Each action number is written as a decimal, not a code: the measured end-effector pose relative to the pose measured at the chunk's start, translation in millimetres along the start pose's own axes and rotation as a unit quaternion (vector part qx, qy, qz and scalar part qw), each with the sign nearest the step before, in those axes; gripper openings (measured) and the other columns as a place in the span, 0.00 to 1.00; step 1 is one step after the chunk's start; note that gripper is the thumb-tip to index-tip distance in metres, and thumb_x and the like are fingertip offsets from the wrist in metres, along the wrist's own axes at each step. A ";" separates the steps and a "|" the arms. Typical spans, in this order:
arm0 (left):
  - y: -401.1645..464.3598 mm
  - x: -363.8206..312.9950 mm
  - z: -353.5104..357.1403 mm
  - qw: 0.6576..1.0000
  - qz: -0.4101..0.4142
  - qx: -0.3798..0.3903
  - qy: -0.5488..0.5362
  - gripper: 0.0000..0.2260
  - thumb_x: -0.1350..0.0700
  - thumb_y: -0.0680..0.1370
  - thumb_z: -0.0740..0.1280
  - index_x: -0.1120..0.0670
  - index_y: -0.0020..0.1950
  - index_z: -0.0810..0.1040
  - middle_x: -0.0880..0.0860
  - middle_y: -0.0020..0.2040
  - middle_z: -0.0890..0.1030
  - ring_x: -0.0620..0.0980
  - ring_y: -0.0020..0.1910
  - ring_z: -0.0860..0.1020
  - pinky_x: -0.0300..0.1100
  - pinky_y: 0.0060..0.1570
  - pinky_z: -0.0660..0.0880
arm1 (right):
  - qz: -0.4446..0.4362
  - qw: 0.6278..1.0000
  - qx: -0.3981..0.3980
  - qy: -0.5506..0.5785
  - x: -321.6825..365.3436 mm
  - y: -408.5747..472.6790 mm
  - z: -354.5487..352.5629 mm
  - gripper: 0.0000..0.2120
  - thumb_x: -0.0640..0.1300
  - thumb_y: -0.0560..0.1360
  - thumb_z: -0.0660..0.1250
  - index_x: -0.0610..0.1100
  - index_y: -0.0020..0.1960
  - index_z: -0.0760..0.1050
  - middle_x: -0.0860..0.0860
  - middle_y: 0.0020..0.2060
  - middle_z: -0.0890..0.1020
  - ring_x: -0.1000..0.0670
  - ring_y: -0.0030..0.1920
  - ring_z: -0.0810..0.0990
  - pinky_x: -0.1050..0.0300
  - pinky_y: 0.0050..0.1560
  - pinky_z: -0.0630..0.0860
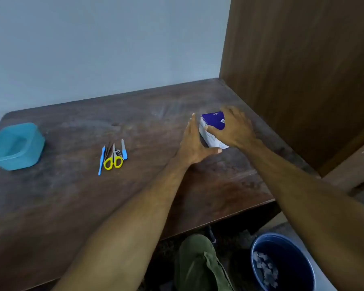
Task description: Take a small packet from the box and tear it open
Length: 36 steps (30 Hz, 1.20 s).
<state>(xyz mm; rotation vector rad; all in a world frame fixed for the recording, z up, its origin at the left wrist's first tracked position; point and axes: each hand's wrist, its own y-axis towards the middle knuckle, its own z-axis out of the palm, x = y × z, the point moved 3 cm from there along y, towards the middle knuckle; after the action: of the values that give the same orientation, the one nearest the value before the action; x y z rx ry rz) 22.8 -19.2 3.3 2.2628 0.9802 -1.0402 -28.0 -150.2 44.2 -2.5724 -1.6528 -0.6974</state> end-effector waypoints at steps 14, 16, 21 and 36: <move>25.2 21.5 24.5 1.000 0.005 0.008 -0.024 0.53 0.51 0.65 0.80 0.59 0.78 0.49 0.59 0.76 0.61 0.57 0.75 0.61 0.55 0.73 0.61 | 0.036 0.999 0.002 0.018 4.7 3.0 6.3 0.29 0.59 0.73 0.65 0.43 0.67 0.68 0.44 0.65 0.72 0.42 0.63 0.72 0.47 0.58 0.75; 23.5 25.2 24.9 1.000 0.020 0.000 -0.021 0.53 0.49 0.65 0.80 0.59 0.78 0.50 0.58 0.76 0.61 0.55 0.75 0.61 0.56 0.73 0.61 | 0.032 0.998 -0.020 0.042 7.3 6.1 -1.5 0.21 0.57 0.73 0.63 0.44 0.58 0.74 0.46 0.55 0.79 0.44 0.53 0.78 0.50 0.49 0.77; 20.5 25.7 21.8 0.998 0.046 -0.021 -0.049 0.45 0.53 0.64 0.81 0.57 0.73 0.59 0.49 0.68 0.70 0.41 0.64 0.68 0.37 0.68 0.65 | -0.044 0.992 -0.100 0.056 11.5 18.7 -37.9 0.12 0.50 0.77 0.64 0.43 0.54 0.77 0.47 0.50 0.79 0.48 0.47 0.77 0.53 0.47 0.75; 19.1 26.5 22.3 0.997 0.059 -0.028 -0.035 0.47 0.50 0.63 0.80 0.56 0.74 0.57 0.50 0.69 0.69 0.46 0.66 0.69 0.43 0.68 0.67 | -0.125 0.965 0.076 -0.219 12.0 24.8 -5.2 0.09 0.36 0.73 0.66 0.46 0.48 0.82 0.45 0.47 0.83 0.42 0.48 0.80 0.52 0.47 0.75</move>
<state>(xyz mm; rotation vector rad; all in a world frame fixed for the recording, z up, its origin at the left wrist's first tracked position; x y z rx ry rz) 39.3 -34.9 -29.0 2.1937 0.8267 -1.0217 -4.2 -152.1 59.0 -2.5595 -2.0798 0.0165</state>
